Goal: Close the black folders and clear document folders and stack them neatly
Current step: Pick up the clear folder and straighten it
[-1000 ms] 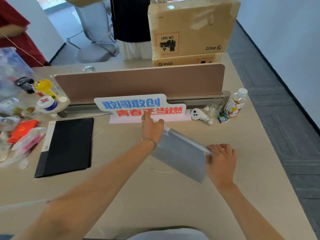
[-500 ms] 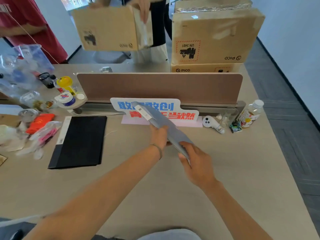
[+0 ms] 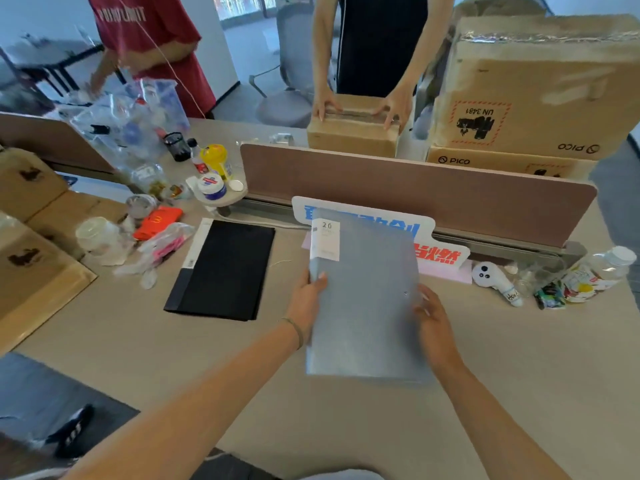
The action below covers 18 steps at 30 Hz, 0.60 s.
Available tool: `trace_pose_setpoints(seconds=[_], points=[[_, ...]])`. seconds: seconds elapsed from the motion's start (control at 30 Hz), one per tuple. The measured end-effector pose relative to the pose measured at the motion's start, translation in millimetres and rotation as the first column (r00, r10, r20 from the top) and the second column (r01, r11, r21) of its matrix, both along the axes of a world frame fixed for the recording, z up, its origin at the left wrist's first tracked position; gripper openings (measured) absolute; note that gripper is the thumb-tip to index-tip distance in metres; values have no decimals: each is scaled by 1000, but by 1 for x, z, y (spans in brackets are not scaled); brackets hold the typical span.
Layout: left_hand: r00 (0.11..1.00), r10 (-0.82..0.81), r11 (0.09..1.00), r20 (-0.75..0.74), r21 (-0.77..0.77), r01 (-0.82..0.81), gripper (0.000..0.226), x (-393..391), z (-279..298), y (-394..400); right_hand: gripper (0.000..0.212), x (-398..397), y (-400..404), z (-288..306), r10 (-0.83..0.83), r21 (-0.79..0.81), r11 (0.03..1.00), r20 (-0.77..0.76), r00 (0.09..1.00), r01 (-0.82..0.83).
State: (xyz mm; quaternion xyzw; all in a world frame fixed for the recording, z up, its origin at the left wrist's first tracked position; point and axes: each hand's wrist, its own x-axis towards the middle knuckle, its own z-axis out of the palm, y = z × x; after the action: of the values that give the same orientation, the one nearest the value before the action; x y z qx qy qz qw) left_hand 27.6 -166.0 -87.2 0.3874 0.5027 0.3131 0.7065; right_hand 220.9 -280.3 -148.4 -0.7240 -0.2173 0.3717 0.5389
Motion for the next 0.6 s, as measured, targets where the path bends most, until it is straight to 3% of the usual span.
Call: trace_pose_setpoints(seconds=[0.1,0.17,0.27,0.43,0.6], points=[[999,16,996,-51,83,-12,28,-33,-4,21,55,-17,26,-10,-31,-42,999,-147,989,25],[991,39,988,-127,153,-20,27,-57,-6,37,57,-32,44,-15,4,-68,998,-131,991,-13],[966,58,977,-253,213,-3,27,-95,-16,63,42,-60,72,-10,79,-44,996,-81,994,-83],[911,142,963,-387,268,-36,21,-148,-46,103,53,-102,126,-20,148,-107,983,-36,988,-151],[855,160,971,-494,232,-47,42,-195,-66,152,56,-150,184,-27,160,-166,971,-89,983,-173]])
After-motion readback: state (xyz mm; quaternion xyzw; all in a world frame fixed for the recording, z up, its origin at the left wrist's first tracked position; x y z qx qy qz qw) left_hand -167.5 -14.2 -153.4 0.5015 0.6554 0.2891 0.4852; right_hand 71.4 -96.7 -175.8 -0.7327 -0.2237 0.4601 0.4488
